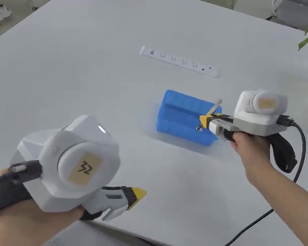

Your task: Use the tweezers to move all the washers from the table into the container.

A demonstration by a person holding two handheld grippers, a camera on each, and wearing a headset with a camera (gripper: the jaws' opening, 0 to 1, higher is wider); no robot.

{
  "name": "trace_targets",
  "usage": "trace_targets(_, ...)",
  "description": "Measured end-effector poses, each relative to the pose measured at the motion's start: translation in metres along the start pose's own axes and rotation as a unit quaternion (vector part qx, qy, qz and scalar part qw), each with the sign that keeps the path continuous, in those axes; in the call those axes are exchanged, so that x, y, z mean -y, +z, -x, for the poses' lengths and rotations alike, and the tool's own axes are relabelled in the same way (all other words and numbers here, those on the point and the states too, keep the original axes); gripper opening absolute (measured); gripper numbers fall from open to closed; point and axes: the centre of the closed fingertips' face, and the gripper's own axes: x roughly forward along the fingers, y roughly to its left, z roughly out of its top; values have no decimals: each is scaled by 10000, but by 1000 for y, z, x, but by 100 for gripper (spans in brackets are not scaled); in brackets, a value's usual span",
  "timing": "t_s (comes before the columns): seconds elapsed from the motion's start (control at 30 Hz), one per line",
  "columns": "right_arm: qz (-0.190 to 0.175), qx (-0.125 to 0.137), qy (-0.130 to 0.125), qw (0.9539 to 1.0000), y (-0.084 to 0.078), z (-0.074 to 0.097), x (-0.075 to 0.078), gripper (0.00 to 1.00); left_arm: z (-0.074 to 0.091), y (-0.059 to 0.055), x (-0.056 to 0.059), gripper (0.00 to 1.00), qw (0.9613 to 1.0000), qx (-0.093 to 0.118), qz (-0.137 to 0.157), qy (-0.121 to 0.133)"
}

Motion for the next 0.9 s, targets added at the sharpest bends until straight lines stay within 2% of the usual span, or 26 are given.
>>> trace_targets(0.13, -143, -87, -2, 9999, -5, -7, 5, 3, 0, -2, -2, 92, 10000, -31, 20, 13)
trace_targets(0.37, -639, -217, 41, 9977, -19, -19, 17, 4, 0, -1, -1, 92, 10000, -52, 16, 33)
trace_targets(0.53, -715, -253, -8, 9971, -24, -23, 21, 4, -2, -1, 1, 91, 10000, -66, 12, 11)
trace_targets(0.6, -641, -292, -33, 9975, -25, -21, 19, 4, -2, -1, 2, 91, 10000, -66, 15, -1)
trace_targets(0.63, -596, -303, -40, 9978, -27, -18, 13, 4, -2, -1, 2, 91, 10000, -67, 15, -4)
trace_targets(0.67, -581, -243, -44, 9980, -26, -17, 12, 4, -2, -1, 2, 91, 10000, -69, 14, -6)
trace_targets(0.83, -632, -284, -71, 9976, -25, -22, 16, 4, -2, 1, 2, 92, 9999, -93, -77, 7)
trace_targets(0.9, -643, -301, -83, 9974, -26, -19, 13, 4, -1, 2, 1, 92, 9999, -75, -94, 9)
